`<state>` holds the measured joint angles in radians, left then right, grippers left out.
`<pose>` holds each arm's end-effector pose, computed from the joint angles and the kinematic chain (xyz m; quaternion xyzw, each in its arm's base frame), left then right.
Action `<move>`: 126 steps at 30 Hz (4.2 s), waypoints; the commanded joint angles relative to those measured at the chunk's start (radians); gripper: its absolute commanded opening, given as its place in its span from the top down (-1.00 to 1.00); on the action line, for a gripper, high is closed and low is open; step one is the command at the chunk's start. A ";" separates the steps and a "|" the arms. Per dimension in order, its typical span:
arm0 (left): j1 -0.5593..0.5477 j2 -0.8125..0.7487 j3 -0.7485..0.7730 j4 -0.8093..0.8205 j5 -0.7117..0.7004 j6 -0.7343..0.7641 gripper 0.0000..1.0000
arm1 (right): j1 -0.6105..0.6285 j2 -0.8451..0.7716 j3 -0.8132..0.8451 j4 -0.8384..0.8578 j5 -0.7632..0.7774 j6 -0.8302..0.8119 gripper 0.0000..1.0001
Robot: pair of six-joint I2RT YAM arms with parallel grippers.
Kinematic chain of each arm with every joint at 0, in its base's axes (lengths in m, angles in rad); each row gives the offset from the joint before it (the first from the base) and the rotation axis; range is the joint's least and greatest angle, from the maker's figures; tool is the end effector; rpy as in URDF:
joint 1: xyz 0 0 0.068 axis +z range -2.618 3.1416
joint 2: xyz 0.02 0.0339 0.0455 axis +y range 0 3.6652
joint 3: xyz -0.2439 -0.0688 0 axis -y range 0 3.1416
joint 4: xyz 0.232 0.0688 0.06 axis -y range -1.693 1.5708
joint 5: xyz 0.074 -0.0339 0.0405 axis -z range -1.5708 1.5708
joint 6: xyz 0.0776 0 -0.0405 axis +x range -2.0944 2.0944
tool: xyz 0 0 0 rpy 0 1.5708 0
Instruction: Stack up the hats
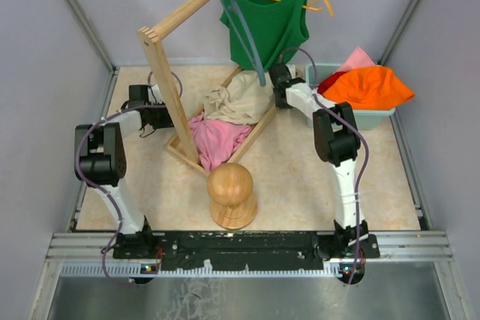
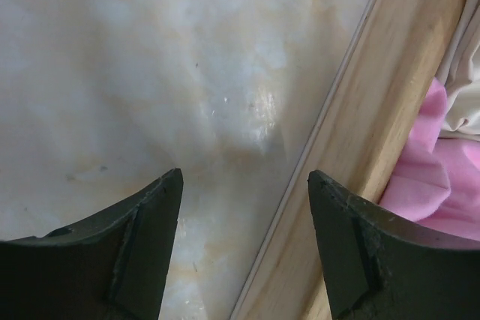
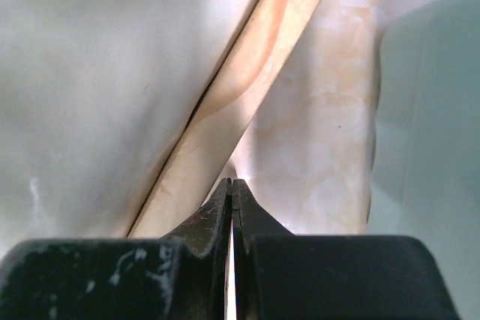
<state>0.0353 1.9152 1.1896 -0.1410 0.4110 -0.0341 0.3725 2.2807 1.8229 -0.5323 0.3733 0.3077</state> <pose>0.4105 -0.0165 0.1234 0.0385 0.9208 -0.1913 0.3377 0.4703 0.1534 0.1275 0.0226 0.9427 -0.0738 0.3245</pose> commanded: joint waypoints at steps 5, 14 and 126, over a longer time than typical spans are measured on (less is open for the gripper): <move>-0.005 -0.138 -0.206 -0.038 0.045 -0.071 -0.47 | 0.194 0.026 0.077 0.129 -0.208 -0.051 1.00; -0.001 -0.410 -0.361 -0.123 -0.188 -0.137 -0.50 | 0.331 0.086 0.151 0.100 -0.287 -0.033 1.00; -0.467 0.515 0.966 0.027 -0.571 0.021 1.00 | -0.144 -0.882 -0.813 0.274 -0.603 0.232 1.00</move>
<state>-0.5114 2.3447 2.0247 0.0029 -0.1909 0.0170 0.2344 1.4395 0.9932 -0.2550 -0.2371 0.5667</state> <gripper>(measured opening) 0.008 0.003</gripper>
